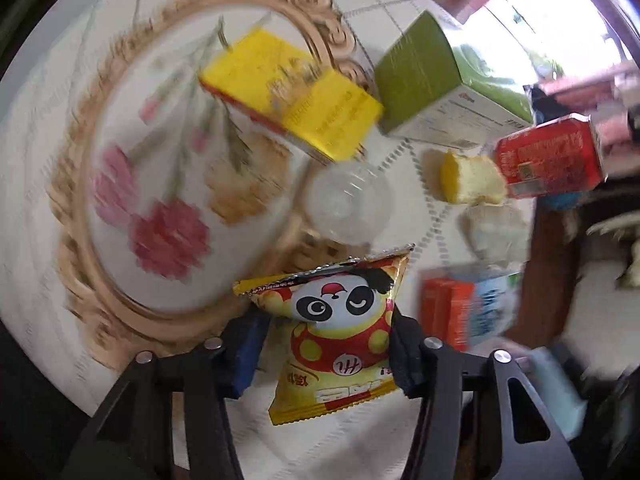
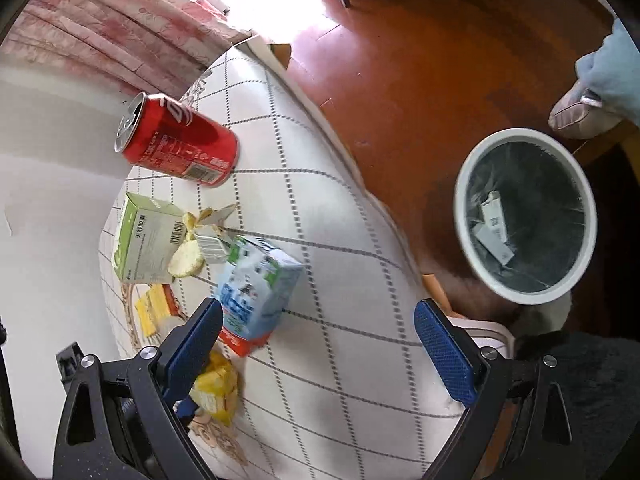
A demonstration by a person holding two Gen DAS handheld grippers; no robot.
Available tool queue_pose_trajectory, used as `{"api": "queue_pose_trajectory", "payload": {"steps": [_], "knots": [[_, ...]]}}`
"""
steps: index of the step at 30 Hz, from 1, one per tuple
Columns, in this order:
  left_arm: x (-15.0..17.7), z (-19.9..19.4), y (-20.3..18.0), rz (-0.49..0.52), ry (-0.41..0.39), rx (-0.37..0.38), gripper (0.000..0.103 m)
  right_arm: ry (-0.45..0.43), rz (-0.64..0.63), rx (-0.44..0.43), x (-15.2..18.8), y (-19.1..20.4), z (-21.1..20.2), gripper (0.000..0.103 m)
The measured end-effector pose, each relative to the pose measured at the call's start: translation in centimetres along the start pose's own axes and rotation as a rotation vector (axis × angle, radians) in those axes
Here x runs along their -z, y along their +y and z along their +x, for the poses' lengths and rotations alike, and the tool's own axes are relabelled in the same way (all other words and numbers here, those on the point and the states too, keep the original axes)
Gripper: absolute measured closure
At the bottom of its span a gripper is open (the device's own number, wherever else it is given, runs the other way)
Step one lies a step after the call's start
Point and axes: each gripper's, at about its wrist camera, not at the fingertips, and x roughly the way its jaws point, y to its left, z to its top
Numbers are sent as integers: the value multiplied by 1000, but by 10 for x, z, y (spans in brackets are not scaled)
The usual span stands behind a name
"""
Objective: Collect trash
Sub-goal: 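Grasp the yellow panda chip bag with the left tool while the right tool grasps the milk carton, then carry the chip bag and milk carton over the wastebasket and release both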
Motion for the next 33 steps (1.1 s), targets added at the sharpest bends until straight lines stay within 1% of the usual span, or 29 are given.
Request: {"api": "queue_pose_trajectory", "payload": {"steps": [3, 6, 8, 9, 10, 11, 12, 14, 18, 19, 23, 28, 30, 33], "knots": [[1, -11, 17, 71, -53, -90, 54, 25, -18, -10, -1, 18, 17, 5], [4, -16, 34, 90, -74, -132, 54, 44, -17, -11, -2, 35, 36, 5], [6, -17, 41, 99, -78, -147, 54, 51, -27, 16, -2, 48, 49, 7], [7, -17, 44, 98, -76, -147, 54, 56, -33, 34, -1, 53, 55, 14], [7, -17, 46, 97, -73, -143, 54, 78, -39, 55, 0, 58, 64, 18], [8, -17, 47, 97, -72, -143, 54, 93, -42, 80, 1, 61, 69, 28], [8, -17, 48, 97, -72, -141, 54, 80, -48, 96, 2, 63, 69, 35], [5, -18, 48, 104, -74, -142, 54, 81, -65, 98, 4, 66, 69, 35], [5, -22, 46, 127, -86, -140, 54, 80, -104, 104, 9, 64, 63, 39], [-4, -22, 38, 131, -87, -138, 54, 76, -115, 107, 12, 62, 61, 39], [0, -33, 20, 186, -124, -148, 54, 56, -167, 92, 19, 56, 44, 41], [15, -60, -2, 285, -201, -162, 54, -21, -246, 81, 26, 50, 8, 42], [19, -71, -8, 318, -225, -152, 54, -49, -251, 57, 27, 45, -9, 43], [22, -90, -30, 367, -257, -119, 54, -90, -237, 19, 27, 36, -33, 43]]}}
